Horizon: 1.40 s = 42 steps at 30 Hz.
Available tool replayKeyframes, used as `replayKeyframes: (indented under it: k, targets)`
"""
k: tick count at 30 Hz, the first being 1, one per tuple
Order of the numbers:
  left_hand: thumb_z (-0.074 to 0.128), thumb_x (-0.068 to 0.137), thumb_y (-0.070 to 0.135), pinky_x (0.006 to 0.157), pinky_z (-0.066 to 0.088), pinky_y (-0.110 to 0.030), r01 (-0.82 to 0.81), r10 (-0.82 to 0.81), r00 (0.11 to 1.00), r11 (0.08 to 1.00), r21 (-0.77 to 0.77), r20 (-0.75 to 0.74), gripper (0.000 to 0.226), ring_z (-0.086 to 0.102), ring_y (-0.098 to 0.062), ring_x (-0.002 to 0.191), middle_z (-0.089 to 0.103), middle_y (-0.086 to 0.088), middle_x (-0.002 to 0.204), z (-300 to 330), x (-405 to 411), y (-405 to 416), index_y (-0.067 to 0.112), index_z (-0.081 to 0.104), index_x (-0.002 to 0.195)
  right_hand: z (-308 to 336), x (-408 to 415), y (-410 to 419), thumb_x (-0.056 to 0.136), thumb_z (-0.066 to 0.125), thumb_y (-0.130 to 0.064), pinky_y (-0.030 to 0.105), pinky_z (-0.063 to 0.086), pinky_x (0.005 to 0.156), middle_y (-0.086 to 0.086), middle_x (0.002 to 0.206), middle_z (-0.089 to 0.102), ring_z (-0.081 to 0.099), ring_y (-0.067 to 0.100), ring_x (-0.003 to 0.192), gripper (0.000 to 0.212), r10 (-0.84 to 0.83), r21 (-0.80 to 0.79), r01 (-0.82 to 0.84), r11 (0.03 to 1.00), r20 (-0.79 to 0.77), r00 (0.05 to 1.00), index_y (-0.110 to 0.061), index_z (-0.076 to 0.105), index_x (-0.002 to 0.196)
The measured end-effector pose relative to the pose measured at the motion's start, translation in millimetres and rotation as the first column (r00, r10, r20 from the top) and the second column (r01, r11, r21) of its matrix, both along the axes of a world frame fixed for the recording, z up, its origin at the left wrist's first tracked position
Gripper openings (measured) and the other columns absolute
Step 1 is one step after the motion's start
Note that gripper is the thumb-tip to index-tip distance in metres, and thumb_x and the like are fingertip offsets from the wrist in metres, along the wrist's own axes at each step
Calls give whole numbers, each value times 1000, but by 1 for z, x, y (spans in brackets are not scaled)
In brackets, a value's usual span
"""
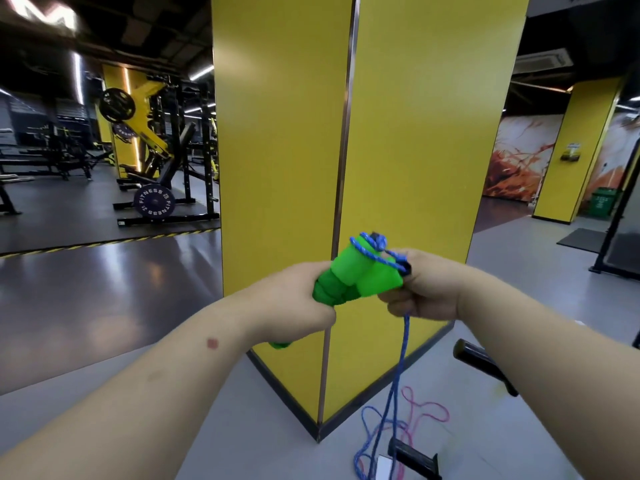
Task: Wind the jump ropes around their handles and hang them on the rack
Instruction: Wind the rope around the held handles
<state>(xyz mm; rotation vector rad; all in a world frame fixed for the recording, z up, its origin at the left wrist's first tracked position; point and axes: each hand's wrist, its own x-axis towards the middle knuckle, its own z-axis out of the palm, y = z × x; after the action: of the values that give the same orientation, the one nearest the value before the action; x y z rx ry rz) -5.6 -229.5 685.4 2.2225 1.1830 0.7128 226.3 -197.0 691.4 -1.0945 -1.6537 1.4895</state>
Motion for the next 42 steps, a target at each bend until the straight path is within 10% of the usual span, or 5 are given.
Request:
replayKeyframes:
  k: [9, 17, 24, 35, 42]
  targets:
    - [51, 80, 12, 60, 46, -33, -359, 368, 910, 930, 79, -192, 18, 65, -28, 76, 61, -2, 82, -2, 4, 16, 26, 48, 92, 11, -35, -40, 97, 52, -42, 33, 42, 57, -5, 65, 53, 49, 14, 59, 27, -426, 587, -197, 785, 743, 517, -21, 64, 85]
    - [48, 80, 4, 66, 52, -39, -38, 182, 786, 968, 249, -591, 37, 54, -21, 81, 50, 6, 86, 9, 5, -5, 40, 42, 88, 61, -17, -36, 72, 87, -41, 26, 42, 54, -2, 70, 64, 51, 10, 60, 24, -305, 571, -121, 812, 591, 747, -24, 74, 83]
    - [73, 85, 19, 60, 49, -25, -26, 31, 998, 996, 83, -56, 32, 62, -9, 73, 68, 9, 89, 26, -5, -5, 36, 57, 107, 11, -17, -10, 98, 52, -4, 24, 25, 46, 2, 58, 44, 34, 13, 49, 40, -183, 169, 171, 971, 57, 982, -19, 62, 62]
    - [76, 81, 38, 79, 58, -38, -228, 253, 951, 962, 153, -175, 44, 64, -10, 89, 66, 13, 100, 3, -8, 13, 48, 57, 120, 39, -39, -45, 91, 65, -46, 31, 43, 56, -6, 67, 57, 49, 9, 58, 22, -361, 556, -270, 786, 768, 529, -25, 67, 84]
    - [82, 78, 35, 57, 55, -28, -55, 80, 948, 995, 88, -309, 46, 64, -5, 74, 67, 14, 89, 31, -1, -3, 51, 63, 116, 62, -17, -23, 70, 90, -28, 31, 43, 59, 6, 71, 64, 55, 15, 64, 24, -221, 535, -76, 841, 468, 856, -15, 73, 80]
